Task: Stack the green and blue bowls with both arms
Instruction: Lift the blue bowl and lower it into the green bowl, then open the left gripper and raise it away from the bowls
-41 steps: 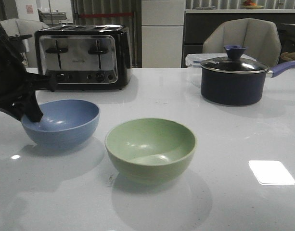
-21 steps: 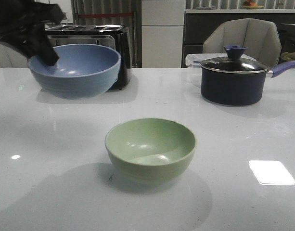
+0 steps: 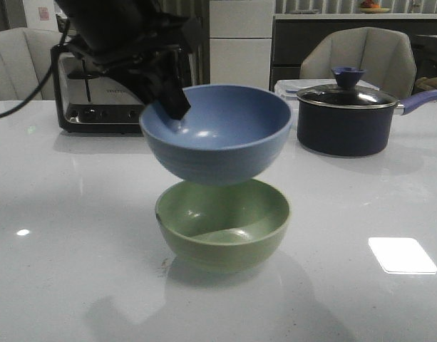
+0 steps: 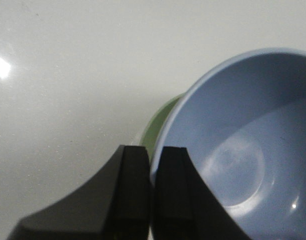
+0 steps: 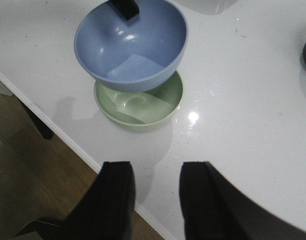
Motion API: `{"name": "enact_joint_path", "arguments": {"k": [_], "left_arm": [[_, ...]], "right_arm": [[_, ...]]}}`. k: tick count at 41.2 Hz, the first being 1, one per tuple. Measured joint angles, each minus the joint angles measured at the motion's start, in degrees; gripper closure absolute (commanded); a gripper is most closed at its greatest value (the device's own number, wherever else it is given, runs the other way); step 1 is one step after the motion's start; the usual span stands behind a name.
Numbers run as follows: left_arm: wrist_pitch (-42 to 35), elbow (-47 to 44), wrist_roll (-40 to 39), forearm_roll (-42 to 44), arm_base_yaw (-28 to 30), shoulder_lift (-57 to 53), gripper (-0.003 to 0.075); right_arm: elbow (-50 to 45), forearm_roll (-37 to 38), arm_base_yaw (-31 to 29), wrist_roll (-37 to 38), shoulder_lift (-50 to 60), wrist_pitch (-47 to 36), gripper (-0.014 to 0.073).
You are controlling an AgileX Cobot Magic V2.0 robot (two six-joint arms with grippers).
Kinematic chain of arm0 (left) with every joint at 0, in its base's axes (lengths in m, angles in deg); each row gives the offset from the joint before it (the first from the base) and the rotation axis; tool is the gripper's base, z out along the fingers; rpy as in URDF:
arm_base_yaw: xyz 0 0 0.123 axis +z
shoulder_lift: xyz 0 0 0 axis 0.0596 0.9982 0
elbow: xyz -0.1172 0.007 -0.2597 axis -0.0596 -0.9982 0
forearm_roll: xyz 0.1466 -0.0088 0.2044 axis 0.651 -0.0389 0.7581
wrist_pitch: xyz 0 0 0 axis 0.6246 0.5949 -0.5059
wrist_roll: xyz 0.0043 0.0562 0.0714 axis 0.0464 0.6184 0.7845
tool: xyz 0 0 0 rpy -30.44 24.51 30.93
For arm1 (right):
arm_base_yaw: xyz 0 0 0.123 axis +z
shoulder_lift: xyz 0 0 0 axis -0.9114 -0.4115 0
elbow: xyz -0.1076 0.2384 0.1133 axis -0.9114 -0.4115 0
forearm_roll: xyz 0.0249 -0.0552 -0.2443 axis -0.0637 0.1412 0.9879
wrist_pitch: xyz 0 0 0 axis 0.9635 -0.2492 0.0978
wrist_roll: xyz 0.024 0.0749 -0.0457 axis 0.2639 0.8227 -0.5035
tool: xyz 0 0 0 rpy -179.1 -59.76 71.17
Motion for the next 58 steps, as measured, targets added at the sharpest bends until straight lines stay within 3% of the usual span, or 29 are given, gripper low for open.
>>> {"name": "enact_joint_path", "arguments": {"k": [17, 20, 27, 31, 43, 58], "left_arm": [[-0.8, 0.1, 0.0, -2.6, -0.2, 7.8, 0.061], [-0.8, 0.1, 0.0, -2.7, -0.2, 8.4, 0.0558], [-0.9, 0.1, 0.0, -2.7, -0.2, 8.4, 0.0334], [-0.9, 0.1, 0.0, -2.7, -0.2, 8.4, 0.0259], [-0.9, 0.5, 0.0, -1.0, -0.2, 4.7, 0.0256], [-0.7, -8.6, 0.0, 0.7, -0.2, -16.3, 0.0257]], "right_arm": [[0.0, 0.0, 0.0, 0.0, 0.0, 0.0, 0.023], [0.0, 0.0, 0.0, 0.0, 0.0, 0.0, 0.023], [0.0, 0.0, 0.0, 0.0, 0.0, 0.0, 0.023], [0.0, 0.0, 0.0, 0.0, 0.0, 0.0, 0.023], [0.0, 0.0, 0.0, 0.0, 0.0, 0.0, 0.023], [0.0, 0.0, 0.0, 0.0, 0.0, 0.0, 0.023]]}}
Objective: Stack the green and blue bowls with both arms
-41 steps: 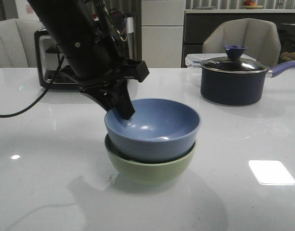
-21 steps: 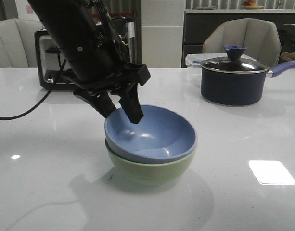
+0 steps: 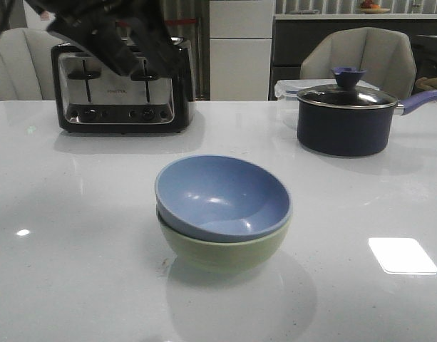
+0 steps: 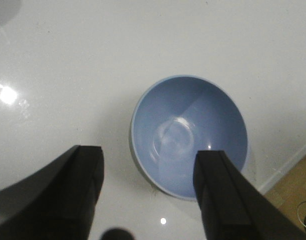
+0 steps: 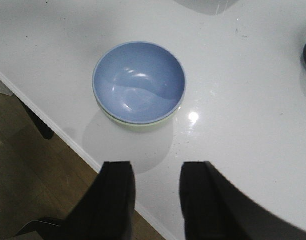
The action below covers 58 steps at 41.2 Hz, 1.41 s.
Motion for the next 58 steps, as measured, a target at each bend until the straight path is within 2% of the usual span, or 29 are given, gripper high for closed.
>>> {"name": "enact_joint_path", "arguments": {"k": [22, 27, 33, 40, 46, 58], "left_arm": [[1.2, -24.7, 0.0, 7.2, 0.0, -32.9, 0.0267], [1.3, -28.4, -1.4, 10.5, 0.0, -37.3, 0.0267], [1.8, -30.4, -9.0, 16.7, 0.0, -39.9, 0.0267], [1.8, -30.6, -11.3, 17.7, 0.0, -40.0, 0.0274], [1.8, -30.6, -11.6, 17.8, 0.0, -40.0, 0.0367], [1.8, -30.6, -11.6, 17.8, 0.0, -40.0, 0.0624]], "right_arm": [[0.0, 0.0, 0.0, 0.0, 0.0, 0.0, 0.023], [0.0, 0.0, 0.0, 0.0, 0.0, 0.1, 0.023], [0.0, 0.0, 0.0, 0.0, 0.0, 1.5, 0.023], [0.0, 0.0, 0.0, 0.0, 0.0, 4.6, 0.023], [0.0, 0.0, 0.0, 0.0, 0.0, 6.7, 0.0252], [0.0, 0.0, 0.0, 0.0, 0.0, 7.0, 0.0575]]}}
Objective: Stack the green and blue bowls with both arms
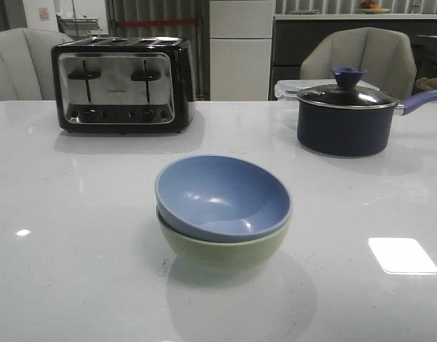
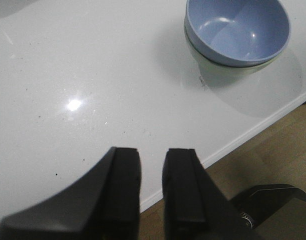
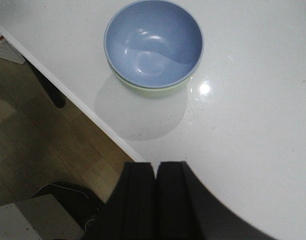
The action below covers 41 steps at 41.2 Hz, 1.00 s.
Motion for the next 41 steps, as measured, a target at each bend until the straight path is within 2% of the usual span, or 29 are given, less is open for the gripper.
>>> {"name": "enact_joint_path", "arguments": {"k": [32, 37, 41], "left_arm": [[0.0, 0.0, 0.0, 0.1, 0.2, -0.9, 0.0627], [-0.1, -0.3, 0.0, -0.2, 4.0, -4.6, 0.0627], [-3.1, -2.8, 0.0, 0.0, 8.6, -10.0, 0.0627]], "right_arm": [[0.0, 0.0, 0.0, 0.0, 0.0, 0.3, 0.0565], [0.0, 0.0, 0.0, 0.0, 0.0, 0.3, 0.0565], [0.0, 0.0, 0.0, 0.0, 0.1, 0.3, 0.0565]]}}
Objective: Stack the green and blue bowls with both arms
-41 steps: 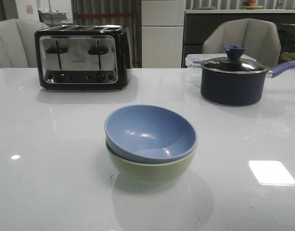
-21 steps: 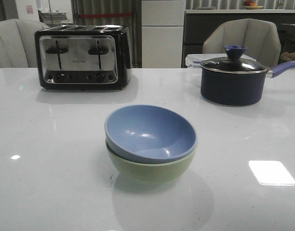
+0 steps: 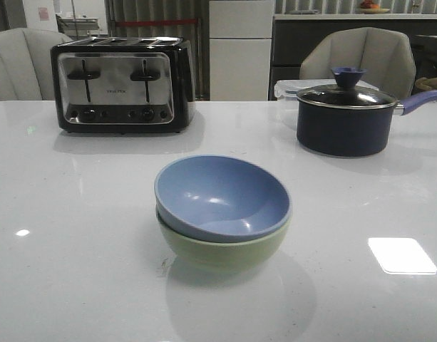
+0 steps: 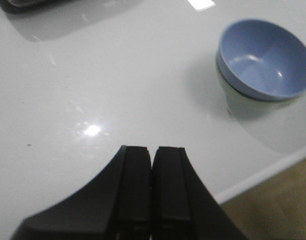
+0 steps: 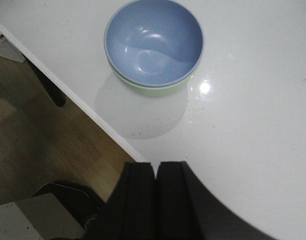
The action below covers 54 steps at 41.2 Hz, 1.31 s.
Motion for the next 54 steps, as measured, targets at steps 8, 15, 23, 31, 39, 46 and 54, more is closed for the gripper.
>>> {"name": "enact_joint_path", "arguments": {"k": [8, 15, 23, 31, 39, 46, 54], "left_arm": [[-14.4, -13.1, 0.0, 0.4, 11.6, -13.4, 0.0627], [-26.0, -25.6, 0.0, -0.4, 17.9, -24.5, 0.0627], [-38.3, -36.1, 0.0, -1.6, 19.6, -30.8, 0.0627], [-41.1, -36.5, 0.0, -1.7, 19.8, -33.1, 0.0627], [-41.5, -36.5, 0.0, -1.7, 21.4, -33.1, 0.0627], [-41.6, -36.5, 0.0, -1.7, 21.5, -33.1, 0.0627], [-41.6, -36.5, 0.0, -1.7, 20.5, -33.1, 0.0627]], "right_arm": [[0.0, 0.0, 0.0, 0.0, 0.0, 0.0, 0.0565], [0.0, 0.0, 0.0, 0.0, 0.0, 0.0, 0.0565], [0.0, 0.0, 0.0, 0.0, 0.0, 0.0, 0.0565], [0.0, 0.0, 0.0, 0.0, 0.0, 0.0, 0.0565], [0.0, 0.0, 0.0, 0.0, 0.0, 0.0, 0.0565], [0.0, 0.0, 0.0, 0.0, 0.0, 0.0, 0.0565], [0.0, 0.0, 0.0, 0.0, 0.0, 0.0, 0.0565]]}}
